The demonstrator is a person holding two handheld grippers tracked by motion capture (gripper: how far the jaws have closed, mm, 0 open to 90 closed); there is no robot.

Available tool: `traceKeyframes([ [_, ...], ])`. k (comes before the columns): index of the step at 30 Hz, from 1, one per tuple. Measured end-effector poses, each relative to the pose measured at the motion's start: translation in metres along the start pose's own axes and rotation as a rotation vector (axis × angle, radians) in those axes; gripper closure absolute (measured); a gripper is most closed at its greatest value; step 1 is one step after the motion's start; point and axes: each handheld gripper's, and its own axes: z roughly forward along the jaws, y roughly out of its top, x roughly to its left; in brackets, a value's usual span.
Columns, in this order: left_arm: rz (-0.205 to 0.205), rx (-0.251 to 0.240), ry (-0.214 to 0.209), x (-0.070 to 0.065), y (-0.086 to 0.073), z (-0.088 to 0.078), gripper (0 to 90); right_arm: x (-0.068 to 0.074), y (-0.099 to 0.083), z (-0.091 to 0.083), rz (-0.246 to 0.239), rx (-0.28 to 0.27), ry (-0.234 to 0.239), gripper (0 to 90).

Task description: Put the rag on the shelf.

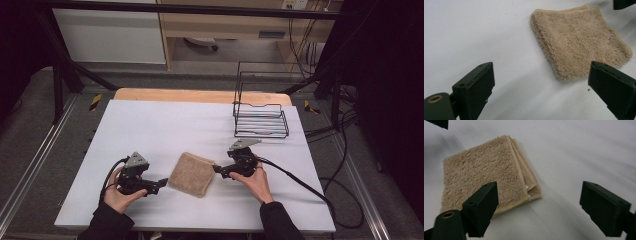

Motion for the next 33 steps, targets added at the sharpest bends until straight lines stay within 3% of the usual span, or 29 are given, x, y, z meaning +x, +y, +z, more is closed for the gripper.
traceKeyframes([
  [3, -0.011, -0.012, 0.002, 0.003, -0.001, -0.002, 6.7, 0.001, 0.004, 0.015, -0.010, 0.025, 0.014, 25.0],
  [5, -0.006, -0.017, 0.004, 0.004, -0.001, -0.003, 6.7, 0.002, 0.006, 0.025, -0.018, 0.040, 0.040, 34.5],
  [10, -0.006, -0.026, -0.009, 0.005, -0.001, -0.004, 6.8, 0.003, 0.008, 0.035, -0.030, 0.079, 0.057, 45.7],
  [22, -0.008, -0.026, 0.004, 0.007, -0.002, -0.002, 7.4, 0.005, 0.007, 0.036, 0.013, 0.126, 0.148, 78.4],
  [27, -0.007, -0.031, -0.001, 0.007, -0.002, -0.002, 7.8, 0.009, 0.008, 0.029, 0.031, 0.120, 0.135, 81.1],
  [33, -0.013, -0.043, -0.016, 0.005, -0.002, -0.002, 8.3, 0.019, 0.008, 0.011, 0.043, 0.103, 0.072, 81.3],
])
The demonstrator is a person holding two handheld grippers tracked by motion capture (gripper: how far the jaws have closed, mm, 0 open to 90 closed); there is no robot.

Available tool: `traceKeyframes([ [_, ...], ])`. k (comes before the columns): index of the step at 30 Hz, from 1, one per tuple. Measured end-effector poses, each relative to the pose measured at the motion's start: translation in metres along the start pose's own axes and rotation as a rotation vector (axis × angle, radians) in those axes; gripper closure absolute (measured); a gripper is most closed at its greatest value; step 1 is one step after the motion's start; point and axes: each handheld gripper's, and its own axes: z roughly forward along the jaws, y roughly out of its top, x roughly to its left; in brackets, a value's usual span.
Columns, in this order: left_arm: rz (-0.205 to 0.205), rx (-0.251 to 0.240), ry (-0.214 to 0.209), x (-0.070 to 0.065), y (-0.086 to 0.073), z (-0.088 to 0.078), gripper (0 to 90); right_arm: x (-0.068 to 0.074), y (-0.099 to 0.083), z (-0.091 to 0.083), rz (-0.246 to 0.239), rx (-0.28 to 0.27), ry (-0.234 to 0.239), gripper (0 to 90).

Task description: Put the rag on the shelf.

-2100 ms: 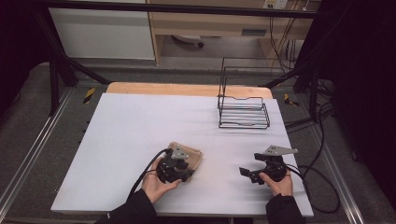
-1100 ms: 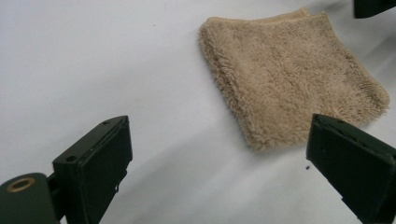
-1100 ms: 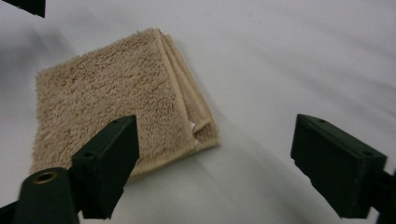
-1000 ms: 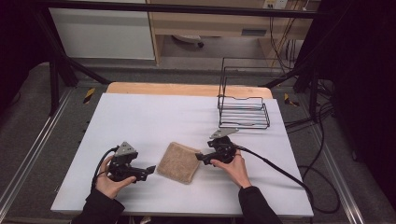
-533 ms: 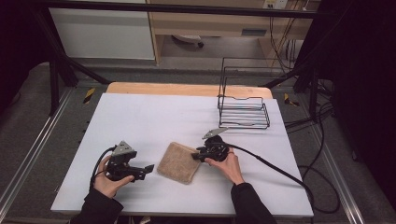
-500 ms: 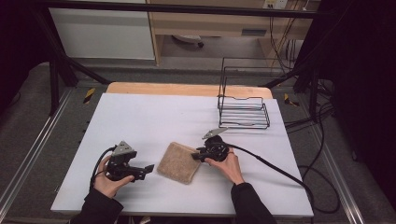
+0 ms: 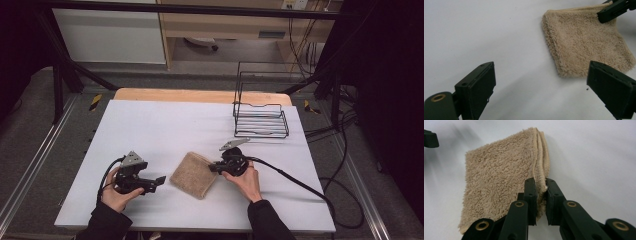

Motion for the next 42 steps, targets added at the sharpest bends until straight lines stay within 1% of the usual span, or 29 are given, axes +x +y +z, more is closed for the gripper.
traceKeyframes([
  [6, 0.005, 0.000, -0.017, -0.005, 0.001, 0.004, 9.9, 0.007, -0.015, -0.016, 0.031, -0.020, -0.062, 81.2],
  [8, -0.001, 0.004, -0.023, -0.009, 0.002, 0.007, 11.5, 0.008, -0.022, -0.020, 0.052, -0.028, -0.078, 81.1],
  [9, -0.006, 0.004, -0.031, -0.010, 0.003, 0.009, 14.1, 0.010, -0.027, -0.025, 0.065, -0.034, -0.094, 80.9],
  [11, -0.014, 0.007, -0.042, -0.015, 0.005, 0.015, 15.7, 0.011, -0.030, -0.027, 0.073, -0.035, -0.103, 80.8],
  [12, -0.009, 0.013, -0.047, -0.018, 0.006, 0.018, 20.7, 0.013, -0.034, -0.031, 0.079, -0.037, -0.118, 80.6],
  [13, -0.007, 0.016, -0.051, -0.020, 0.008, 0.021, 20.7, 0.013, -0.034, -0.031, 0.079, -0.037, -0.118, 80.6],
  [15, -0.012, 0.023, -0.056, -0.025, 0.011, 0.027, 25.8, 0.015, -0.040, -0.034, 0.088, -0.042, -0.124, 80.4],
  [16, -0.014, 0.025, -0.062, -0.027, 0.012, 0.030, 29.5, 0.015, -0.043, -0.034, 0.084, -0.045, -0.129, 80.4],
  [17, -0.022, 0.026, -0.068, -0.029, 0.014, 0.034, 33.2, 0.017, -0.045, -0.035, 0.092, -0.043, -0.131, 80.4],
  [18, -0.025, 0.032, -0.072, -0.030, 0.015, 0.037, 39.4, 0.017, -0.049, -0.037, 0.094, -0.048, -0.139, 80.4],
  [20, -0.022, 0.047, -0.069, -0.034, 0.017, 0.044, 45.7, 0.017, -0.052, -0.038, 0.101, -0.055, -0.146, 80.3],
  [22, -0.022, 0.065, -0.080, -0.037, 0.019, 0.052, 51.4, 0.019, -0.055, -0.039, 0.107, -0.058, -0.147, 80.3],
  [23, -0.023, 0.071, -0.084, -0.038, 0.020, 0.055, 51.4, 0.019, -0.055, -0.039, 0.107, -0.058, -0.147, 80.3],
  [24, -0.023, 0.073, -0.089, -0.039, 0.021, 0.057, 54.7, 0.019, -0.056, -0.039, 0.108, -0.056, -0.147, 80.3],
  [25, -0.025, 0.081, -0.102, -0.041, 0.022, 0.060, 62.3, 0.019, -0.058, -0.039, 0.103, -0.056, -0.151, 80.1],
  [26, -0.017, 0.085, -0.101, -0.043, 0.023, 0.063, 62.3, 0.019, -0.058, -0.039, 0.103, -0.056, -0.151, 80.1],
  [28, -0.013, 0.088, -0.101, -0.046, 0.025, 0.067, 68.8, 0.020, -0.060, -0.039, 0.100, -0.053, -0.152, 79.5],
  [29, -0.021, 0.089, -0.106, -0.046, 0.025, 0.069, 72.4, 0.021, -0.060, -0.039, 0.100, -0.052, -0.154, 78.7],
  [30, -0.028, 0.091, -0.105, -0.047, 0.026, 0.070, 76.0, 0.020, -0.060, -0.039, 0.088, -0.047, -0.158, 77.1],
  [32, -0.031, 0.096, -0.091, -0.047, 0.026, 0.071, 82.1, 0.019, -0.060, -0.039, 0.065, -0.048, -0.166, 70.7],
  [33, -0.030, 0.102, -0.090, -0.047, 0.025, 0.072, 83.3, 0.018, -0.059, -0.040, 0.056, -0.048, -0.162, 66.7],
  [34, -0.027, 0.107, -0.085, -0.048, 0.025, 0.073, 84.8, 0.014, -0.055, -0.042, 0.027, -0.080, -0.162, 54.9],
  [35, -0.027, 0.110, -0.083, -0.048, 0.025, 0.073, 84.8, 0.014, -0.055, -0.042, 0.027, -0.080, -0.162, 54.9],
  [36, -0.028, 0.113, -0.081, -0.048, 0.025, 0.073, 85.3, 0.012, -0.052, -0.043, 0.013, -0.100, -0.156, 52.1],
  [38, -0.029, 0.115, -0.078, -0.048, 0.025, 0.073, 85.9, 0.005, -0.044, -0.042, 0.010, -0.133, -0.130, 48.8],
  [39, -0.032, 0.114, -0.077, -0.048, 0.025, 0.073, 86.1, 0.002, -0.040, -0.041, 0.008, -0.144, -0.127, 47.6],
  [40, -0.035, 0.113, -0.076, -0.048, 0.025, 0.073, 86.4, -0.005, -0.032, -0.033, 0.001, -0.133, -0.126, 47.1],
  [41, -0.037, 0.112, -0.075, -0.048, 0.025, 0.073, 86.4, -0.005, -0.032, -0.033, 0.001, -0.133, -0.126, 47.1],
  [42, -0.038, 0.111, -0.073, -0.048, 0.025, 0.074, 86.5, -0.009, -0.023, -0.022, -0.012, -0.127, -0.126, 47.1],
])
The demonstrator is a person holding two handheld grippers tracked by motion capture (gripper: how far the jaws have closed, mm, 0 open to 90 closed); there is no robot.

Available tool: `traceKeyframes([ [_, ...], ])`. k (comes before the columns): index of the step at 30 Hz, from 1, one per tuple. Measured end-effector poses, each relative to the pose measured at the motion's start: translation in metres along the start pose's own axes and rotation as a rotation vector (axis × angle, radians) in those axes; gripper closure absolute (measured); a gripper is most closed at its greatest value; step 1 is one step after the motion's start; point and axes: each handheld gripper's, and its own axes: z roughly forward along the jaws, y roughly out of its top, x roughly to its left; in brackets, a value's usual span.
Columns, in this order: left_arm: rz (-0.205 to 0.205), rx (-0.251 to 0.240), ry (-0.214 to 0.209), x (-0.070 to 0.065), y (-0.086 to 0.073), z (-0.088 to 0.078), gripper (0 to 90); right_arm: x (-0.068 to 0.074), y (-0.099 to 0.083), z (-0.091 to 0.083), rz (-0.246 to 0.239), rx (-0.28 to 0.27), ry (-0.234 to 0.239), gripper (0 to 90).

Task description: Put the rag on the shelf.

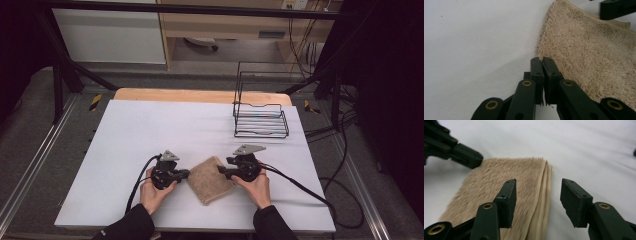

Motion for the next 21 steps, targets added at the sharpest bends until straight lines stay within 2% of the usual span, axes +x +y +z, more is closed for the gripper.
traceKeyframes([
  [2, -0.001, -0.002, 0.004, 0.000, 0.000, 0.000, 86.6, -0.001, 0.004, 0.007, -0.002, 0.005, 0.004, 46.7],
  [4, -0.001, -0.004, 0.006, 0.000, 0.000, 0.001, 86.7, -0.005, 0.013, 0.025, -0.001, 0.029, 0.004, 48.2],
  [6, 0.001, -0.003, 0.007, 0.000, 0.001, 0.000, 86.7, -0.007, 0.016, 0.030, -0.004, 0.042, 0.004, 49.0],
  [7, 0.001, -0.004, 0.008, 0.000, 0.001, 0.000, 86.8, -0.008, 0.017, 0.034, -0.008, 0.044, 0.006, 50.7],
  [8, 0.000, -0.002, 0.007, 0.001, 0.001, 0.001, 86.8, -0.010, 0.019, 0.040, -0.016, 0.068, 0.014, 53.7],
  [10, -0.001, -0.002, 0.006, 0.001, 0.001, 0.001, 86.8, -0.010, 0.019, 0.043, -0.017, 0.084, 0.016, 55.8],
  [12, 0.003, 0.000, 0.007, 0.001, 0.002, 0.001, 86.8, -0.013, 0.018, 0.046, -0.011, 0.103, 0.044, 60.6],
  [15, 0.004, 0.001, 0.004, 0.001, 0.002, 0.001, 86.8, -0.013, 0.018, 0.047, 0.001, 0.104, 0.051, 64.3],
  [16, 0.004, 0.002, 0.001, 0.002, 0.003, 0.001, 86.8, -0.013, 0.018, 0.047, 0.007, 0.108, 0.057, 67.3],
  [17, 0.001, 0.002, 0.000, 0.002, 0.003, 0.001, 86.8, -0.013, 0.018, 0.047, 0.018, 0.114, 0.078, 74.7],
  [18, 0.005, 0.004, 0.002, 0.002, 0.004, 0.001, 86.8, -0.013, 0.018, 0.047, 0.018, 0.114, 0.078, 74.7],
  [21, 0.008, 0.006, 0.001, 0.003, 0.005, 0.002, 86.8, -0.012, 0.019, 0.045, 0.040, 0.119, 0.088, 82.2],
])
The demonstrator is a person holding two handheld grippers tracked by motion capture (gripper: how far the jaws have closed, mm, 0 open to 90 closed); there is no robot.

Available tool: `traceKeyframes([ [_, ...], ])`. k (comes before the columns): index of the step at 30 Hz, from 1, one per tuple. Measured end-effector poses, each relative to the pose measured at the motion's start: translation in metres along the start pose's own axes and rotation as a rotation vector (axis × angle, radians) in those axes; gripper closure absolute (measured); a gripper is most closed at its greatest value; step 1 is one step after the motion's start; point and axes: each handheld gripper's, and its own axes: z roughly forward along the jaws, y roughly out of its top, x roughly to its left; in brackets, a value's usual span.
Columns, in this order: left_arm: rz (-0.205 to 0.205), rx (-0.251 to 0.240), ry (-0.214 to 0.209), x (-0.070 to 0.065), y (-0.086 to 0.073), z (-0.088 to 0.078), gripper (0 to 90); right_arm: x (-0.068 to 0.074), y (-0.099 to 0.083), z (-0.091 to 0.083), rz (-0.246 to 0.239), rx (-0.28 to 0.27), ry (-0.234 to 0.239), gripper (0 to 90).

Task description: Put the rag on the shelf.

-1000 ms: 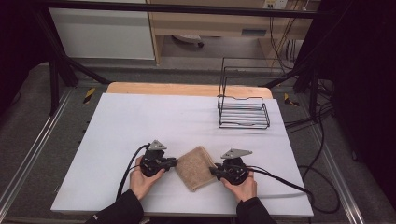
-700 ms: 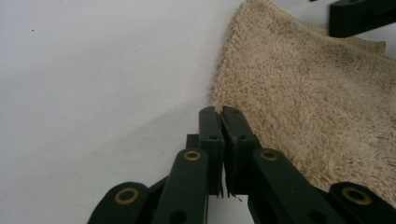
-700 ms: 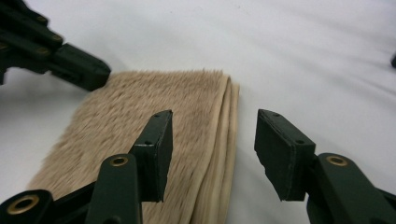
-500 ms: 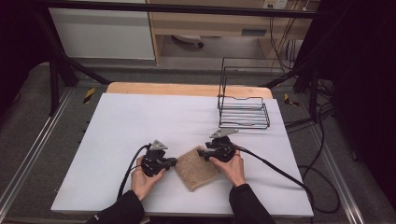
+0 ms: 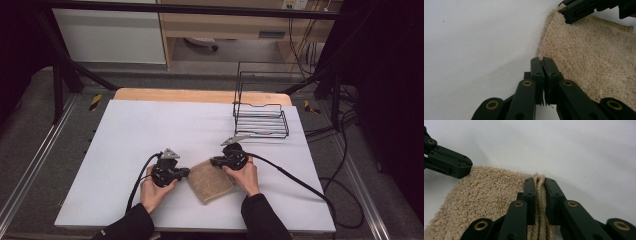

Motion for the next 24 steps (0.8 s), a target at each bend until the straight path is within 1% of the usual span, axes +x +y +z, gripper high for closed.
traceKeyframes([
  [3, -0.008, -0.010, -0.004, 0.002, 0.002, 0.001, 86.7, 0.001, 0.000, -0.003, 0.001, -0.012, -0.012, 83.1],
  [6, -0.024, -0.039, -0.002, 0.004, 0.003, 0.004, 83.6, 0.002, -0.001, -0.009, 0.027, -0.033, -0.040, 83.3],
  [7, -0.030, -0.045, 0.005, 0.004, 0.003, 0.004, 80.6, 0.002, -0.003, -0.010, 0.027, -0.035, -0.054, 83.3],
  [9, -0.041, -0.052, 0.004, 0.004, 0.003, 0.004, 71.0, 0.002, -0.005, -0.012, 0.042, -0.044, -0.076, 83.2],
  [10, -0.048, -0.053, 0.005, 0.003, 0.004, 0.004, 68.2, 0.002, -0.007, -0.012, 0.053, -0.048, -0.084, 83.2],
  [12, -0.068, -0.055, 0.004, 0.004, 0.004, 0.006, 63.9, 0.002, -0.009, -0.012, 0.057, -0.053, -0.091, 83.0],
  [15, -0.100, -0.057, -0.009, 0.006, 0.005, 0.010, 63.5, 0.002, -0.010, -0.011, 0.050, -0.051, -0.095, 82.2],
  [16, -0.107, -0.058, -0.013, 0.006, 0.005, 0.012, 65.9, 0.002, -0.010, -0.011, 0.041, -0.051, -0.092, 81.1],
  [18, -0.107, -0.058, -0.012, 0.005, 0.005, 0.013, 69.1, 0.001, -0.011, -0.012, 0.024, -0.053, -0.092, 79.6],
  [20, -0.108, -0.059, -0.017, 0.004, 0.005, 0.015, 70.6, 0.000, -0.011, -0.012, 0.023, -0.053, -0.086, 78.0],
  [22, -0.106, -0.051, -0.015, 0.003, 0.005, 0.018, 72.9, -0.002, -0.011, -0.012, 0.022, -0.049, -0.085, 76.0],
  [24, -0.102, -0.056, -0.010, 0.002, 0.004, 0.018, 74.6, -0.004, -0.012, -0.011, 0.024, -0.048, -0.080, 74.5],
])
